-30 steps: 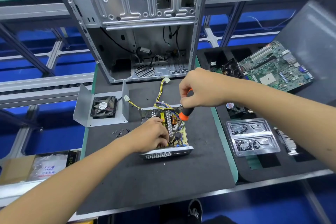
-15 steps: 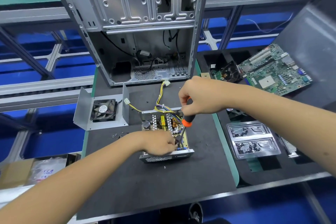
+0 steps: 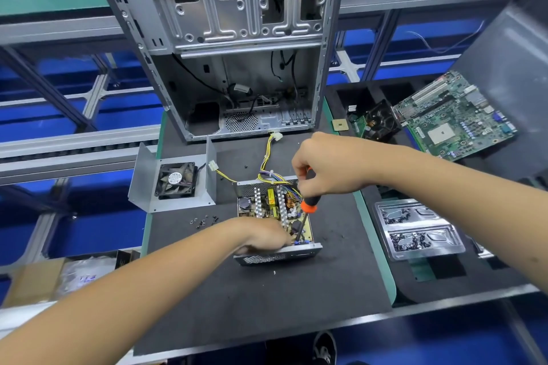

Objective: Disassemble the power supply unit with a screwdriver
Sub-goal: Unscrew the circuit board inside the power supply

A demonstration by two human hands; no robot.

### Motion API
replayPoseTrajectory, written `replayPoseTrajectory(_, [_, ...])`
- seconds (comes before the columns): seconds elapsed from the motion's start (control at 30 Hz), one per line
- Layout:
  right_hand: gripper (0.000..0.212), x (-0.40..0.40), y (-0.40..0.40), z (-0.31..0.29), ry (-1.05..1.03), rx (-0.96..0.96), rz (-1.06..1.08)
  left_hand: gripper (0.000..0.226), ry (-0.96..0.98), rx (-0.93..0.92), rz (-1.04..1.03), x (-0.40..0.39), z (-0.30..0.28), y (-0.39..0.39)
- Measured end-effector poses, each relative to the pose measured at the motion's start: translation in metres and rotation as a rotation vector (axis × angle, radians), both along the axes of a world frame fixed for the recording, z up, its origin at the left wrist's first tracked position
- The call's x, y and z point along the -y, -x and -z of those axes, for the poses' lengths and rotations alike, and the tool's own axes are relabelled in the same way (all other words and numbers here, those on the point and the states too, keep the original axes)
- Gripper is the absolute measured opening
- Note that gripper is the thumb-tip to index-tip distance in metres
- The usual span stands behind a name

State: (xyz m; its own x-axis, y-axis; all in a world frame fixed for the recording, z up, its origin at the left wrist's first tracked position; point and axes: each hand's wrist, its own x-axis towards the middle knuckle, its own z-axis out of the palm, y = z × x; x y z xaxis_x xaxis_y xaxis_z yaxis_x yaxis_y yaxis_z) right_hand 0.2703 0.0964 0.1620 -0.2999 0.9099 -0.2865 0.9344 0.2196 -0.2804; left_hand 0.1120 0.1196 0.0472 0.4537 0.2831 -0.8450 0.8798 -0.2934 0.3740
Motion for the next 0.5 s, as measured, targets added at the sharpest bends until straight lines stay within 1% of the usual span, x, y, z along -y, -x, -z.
replayPoseTrajectory(0.1, [0.018,0.001,0.000,-0.001,-0.018,0.001,0.002,0.014,-0.047,-0.064,-0.049,0.005,-0.004,-0.003])
replayPoseTrajectory(0.17, [0.018,0.002,-0.001,-0.002,-0.027,-0.003,0.001,0.009,-0.045,-0.055,-0.070,0.008,-0.004,-0.004])
replayPoseTrajectory(0.37, [0.016,0.005,-0.001,-0.001,-0.041,-0.016,-0.013,0.014,-0.058,-0.072,-0.040,0.011,-0.010,-0.008])
replayPoseTrajectory(0.5, [0.017,0.007,0.001,-0.001,-0.056,-0.006,-0.017,0.015,-0.077,-0.059,-0.120,0.015,-0.009,-0.011])
